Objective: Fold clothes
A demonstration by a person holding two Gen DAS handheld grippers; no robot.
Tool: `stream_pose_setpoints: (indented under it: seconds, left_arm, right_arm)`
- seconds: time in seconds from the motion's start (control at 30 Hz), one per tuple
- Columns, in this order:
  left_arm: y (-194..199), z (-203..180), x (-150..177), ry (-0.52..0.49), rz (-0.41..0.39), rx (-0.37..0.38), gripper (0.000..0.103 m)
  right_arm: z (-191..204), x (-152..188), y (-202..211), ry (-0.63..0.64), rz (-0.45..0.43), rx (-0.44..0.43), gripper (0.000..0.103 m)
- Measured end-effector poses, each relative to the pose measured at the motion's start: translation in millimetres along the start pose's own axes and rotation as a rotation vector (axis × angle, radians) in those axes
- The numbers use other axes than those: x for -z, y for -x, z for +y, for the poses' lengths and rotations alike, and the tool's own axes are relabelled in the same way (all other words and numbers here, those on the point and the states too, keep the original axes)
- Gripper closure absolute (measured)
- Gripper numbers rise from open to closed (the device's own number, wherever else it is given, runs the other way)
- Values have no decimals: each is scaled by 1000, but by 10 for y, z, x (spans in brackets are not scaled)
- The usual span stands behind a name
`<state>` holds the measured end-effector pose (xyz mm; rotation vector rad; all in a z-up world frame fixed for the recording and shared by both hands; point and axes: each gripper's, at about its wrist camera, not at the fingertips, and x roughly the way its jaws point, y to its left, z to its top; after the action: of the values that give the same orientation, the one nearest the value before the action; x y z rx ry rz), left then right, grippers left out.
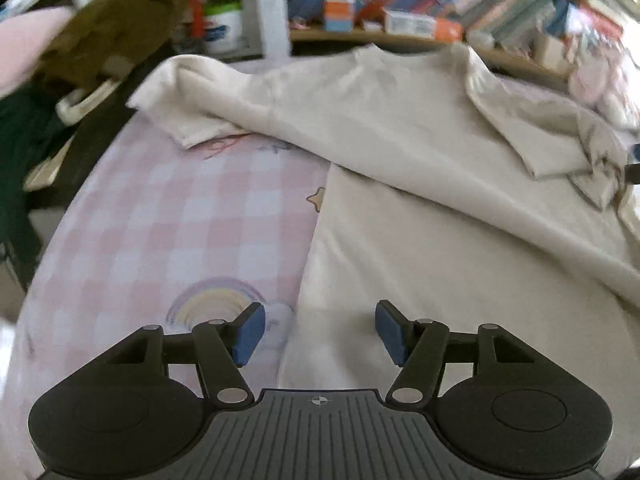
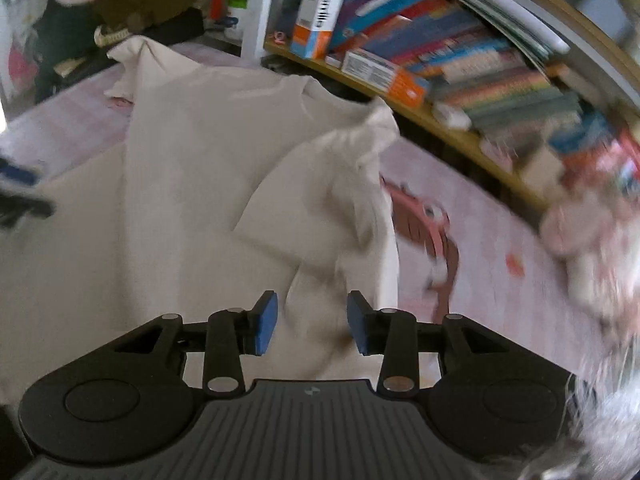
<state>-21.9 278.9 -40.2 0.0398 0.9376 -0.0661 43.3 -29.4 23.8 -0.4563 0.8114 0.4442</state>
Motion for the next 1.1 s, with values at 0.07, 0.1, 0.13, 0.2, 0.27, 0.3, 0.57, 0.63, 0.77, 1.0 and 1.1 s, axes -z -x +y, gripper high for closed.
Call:
stream_pose_setpoints:
  seconds: [0.07,0.1,0.13,0.2,0.27,0.3,0.57,0.63,0.77,1.0,1.1]
  left_arm:
    - [24,-16,41,43,-2,-16,40]
    - [32,-34,47,58,0,-27,40]
    - [40,-51,52,73,2,-38,40]
    - [57,-86,64,104,5,-60,45]
    - [74,-121,75,135,8,-82,56]
    - [82,-138,80,150,10,-93,66]
    - [254,-327,193,187,86,-136,96]
    - [307,-339,249,211,98,-154,96]
    - [422,-426,352,232,124,-196,96]
    - [548,-535,474,257,161,-253,96]
    - [570,-583,493,247,170,-270,96]
  right_arm:
    - [25,-110,-261,43,-2,-14,67]
    - [49,-163,-389,61,-1,-23,67]
    - [81,-205,-489,66,7,-36,65]
    - [158,-278,-648,84,18,-59,58]
    - [235,-313,-759,109,22,-80,53]
    - [265,-318,-806,121,22,-91,54]
    - [-390,-313,-586,-47,-78,-142,101]
    - [-873,-277,-417,-127,-128,-88,101]
    - [-1949,-79,-395,-264,-94,139,101]
    - [-2920,468,-641,-448,57,336,83]
    - [-2875,625,-519,-534,16,194,67]
